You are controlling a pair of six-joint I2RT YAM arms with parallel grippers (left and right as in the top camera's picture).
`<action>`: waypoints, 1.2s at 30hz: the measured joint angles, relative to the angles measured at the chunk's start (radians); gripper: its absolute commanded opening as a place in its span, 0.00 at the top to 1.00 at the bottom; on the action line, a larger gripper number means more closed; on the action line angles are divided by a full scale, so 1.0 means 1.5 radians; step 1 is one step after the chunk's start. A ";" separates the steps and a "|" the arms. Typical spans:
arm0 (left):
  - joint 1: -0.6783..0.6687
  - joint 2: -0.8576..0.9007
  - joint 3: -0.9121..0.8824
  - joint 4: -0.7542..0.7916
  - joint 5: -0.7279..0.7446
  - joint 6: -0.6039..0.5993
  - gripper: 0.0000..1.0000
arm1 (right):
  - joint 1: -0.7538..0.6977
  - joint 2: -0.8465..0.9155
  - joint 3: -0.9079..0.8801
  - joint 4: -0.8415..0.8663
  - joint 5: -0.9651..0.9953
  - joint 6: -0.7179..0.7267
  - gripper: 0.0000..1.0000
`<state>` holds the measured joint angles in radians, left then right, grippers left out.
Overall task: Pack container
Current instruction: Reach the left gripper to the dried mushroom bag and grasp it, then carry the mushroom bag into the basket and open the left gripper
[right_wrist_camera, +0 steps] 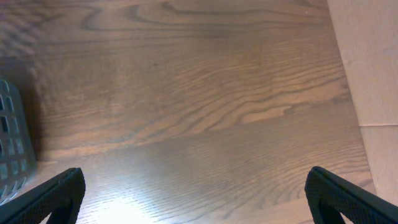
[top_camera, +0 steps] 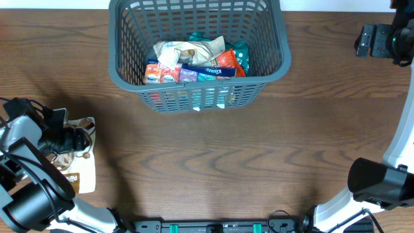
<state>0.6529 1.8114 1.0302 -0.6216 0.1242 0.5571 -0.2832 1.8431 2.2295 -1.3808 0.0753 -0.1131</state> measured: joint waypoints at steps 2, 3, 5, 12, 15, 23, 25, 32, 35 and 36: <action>0.000 0.000 0.000 -0.001 0.000 -0.009 0.44 | 0.000 0.000 0.000 0.000 0.000 0.000 0.01; 0.000 0.000 0.001 -0.003 0.001 -0.014 0.50 | 0.000 0.000 0.000 0.000 0.000 0.000 0.01; 0.000 0.000 0.001 -0.007 0.003 -0.026 0.66 | 0.000 0.000 0.000 0.000 0.000 0.000 0.01; -0.025 -0.012 0.005 -0.037 0.016 -0.061 0.94 | 0.000 0.000 0.000 -0.002 0.000 0.000 0.01; -0.061 -0.034 0.020 -0.094 0.015 -0.076 0.94 | 0.000 0.000 0.000 -0.002 0.000 0.000 0.01; -0.143 -0.130 0.264 -0.292 0.015 -0.167 0.94 | 0.000 0.000 0.000 -0.002 0.000 0.000 0.01; -0.157 -0.141 0.368 -0.338 0.015 -0.197 0.94 | 0.000 0.000 0.000 -0.002 0.000 0.000 0.01; -0.261 -0.145 0.668 -0.360 0.011 -0.237 0.94 | 0.000 0.000 0.000 -0.002 0.000 -0.001 0.01; -0.342 -0.150 0.733 -0.309 0.012 -0.214 0.94 | 0.000 0.000 0.000 -0.001 0.000 -0.001 0.01; -0.372 -0.151 0.744 -0.287 0.013 -0.195 0.94 | 0.000 0.000 0.000 -0.001 0.000 -0.001 0.01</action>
<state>0.0948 1.5845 2.1460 -1.0527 0.1432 0.2642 -0.2832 1.8431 2.2295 -1.3823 0.0750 -0.1143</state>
